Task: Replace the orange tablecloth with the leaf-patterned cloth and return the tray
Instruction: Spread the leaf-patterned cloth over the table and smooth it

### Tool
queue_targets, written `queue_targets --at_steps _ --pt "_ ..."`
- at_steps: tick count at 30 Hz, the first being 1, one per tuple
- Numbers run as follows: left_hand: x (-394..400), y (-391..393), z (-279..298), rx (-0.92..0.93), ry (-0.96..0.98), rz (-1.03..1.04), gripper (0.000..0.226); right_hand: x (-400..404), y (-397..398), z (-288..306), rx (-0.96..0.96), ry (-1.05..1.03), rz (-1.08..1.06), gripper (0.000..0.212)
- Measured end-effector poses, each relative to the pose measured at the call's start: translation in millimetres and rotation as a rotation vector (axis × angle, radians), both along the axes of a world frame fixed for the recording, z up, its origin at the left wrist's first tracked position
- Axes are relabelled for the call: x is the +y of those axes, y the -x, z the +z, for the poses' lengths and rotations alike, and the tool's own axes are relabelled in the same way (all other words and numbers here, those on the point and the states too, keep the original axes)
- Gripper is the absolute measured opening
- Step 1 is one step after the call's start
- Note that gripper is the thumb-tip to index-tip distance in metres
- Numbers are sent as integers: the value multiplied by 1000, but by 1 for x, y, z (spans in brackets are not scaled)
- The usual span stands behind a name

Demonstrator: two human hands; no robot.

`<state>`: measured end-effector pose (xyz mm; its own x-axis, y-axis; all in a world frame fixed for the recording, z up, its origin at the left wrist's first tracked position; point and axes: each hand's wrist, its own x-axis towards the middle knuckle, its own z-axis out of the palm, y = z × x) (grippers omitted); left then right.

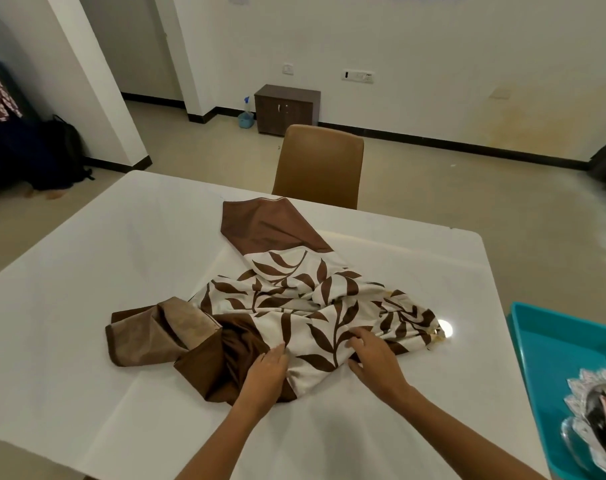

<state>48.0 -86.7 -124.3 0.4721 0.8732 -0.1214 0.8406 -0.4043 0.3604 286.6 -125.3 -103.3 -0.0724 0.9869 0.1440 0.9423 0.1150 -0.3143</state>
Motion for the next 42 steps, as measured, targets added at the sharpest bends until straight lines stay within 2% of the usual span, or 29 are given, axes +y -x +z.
queue_targets --at_steps 4,6,8,13,17,20,22,26,27,31,33,36,38,40,42 --pt "3 -6 33 -306 68 289 3 -3 14 4 -17 -77 131 54" --pt "14 -4 53 -498 34 396 4 -2 29 11 -28 -134 176 68" --pt "28 -1 79 -611 68 423 5 2 42 18 23 -198 175 74" --pt "57 9 124 -669 295 458 18 31 54 46 250 -305 38 60" --pt "64 12 130 -777 429 610 22 33 66 73 349 -478 41 26" --pt "65 7 132 -842 485 691 24 23 84 80 355 -437 37 40" --pt "64 -1 137 -864 509 703 24 23 94 79 350 -389 -7 43" --pt "63 -9 145 -949 520 707 23 29 100 82 425 -328 -46 15" --pt "64 -9 146 -954 514 706 23 29 100 84 446 -311 -59 13" --pt "63 -8 146 -975 530 718 21 27 100 95 631 -142 -220 37" --pt "63 -11 145 -992 516 714 23 28 101 99 782 -75 -258 34" --pt "57 -11 152 -932 371 679 19 31 95 106 848 -94 -245 25" --pt "53 -1 153 -929 353 542 23 35 85 111 859 -115 -233 18" --pt "48 10 151 -952 464 336 49 40 74 120 830 -113 -231 12" --pt "44 15 143 -793 404 164 67 47 63 130 806 -82 -233 7"
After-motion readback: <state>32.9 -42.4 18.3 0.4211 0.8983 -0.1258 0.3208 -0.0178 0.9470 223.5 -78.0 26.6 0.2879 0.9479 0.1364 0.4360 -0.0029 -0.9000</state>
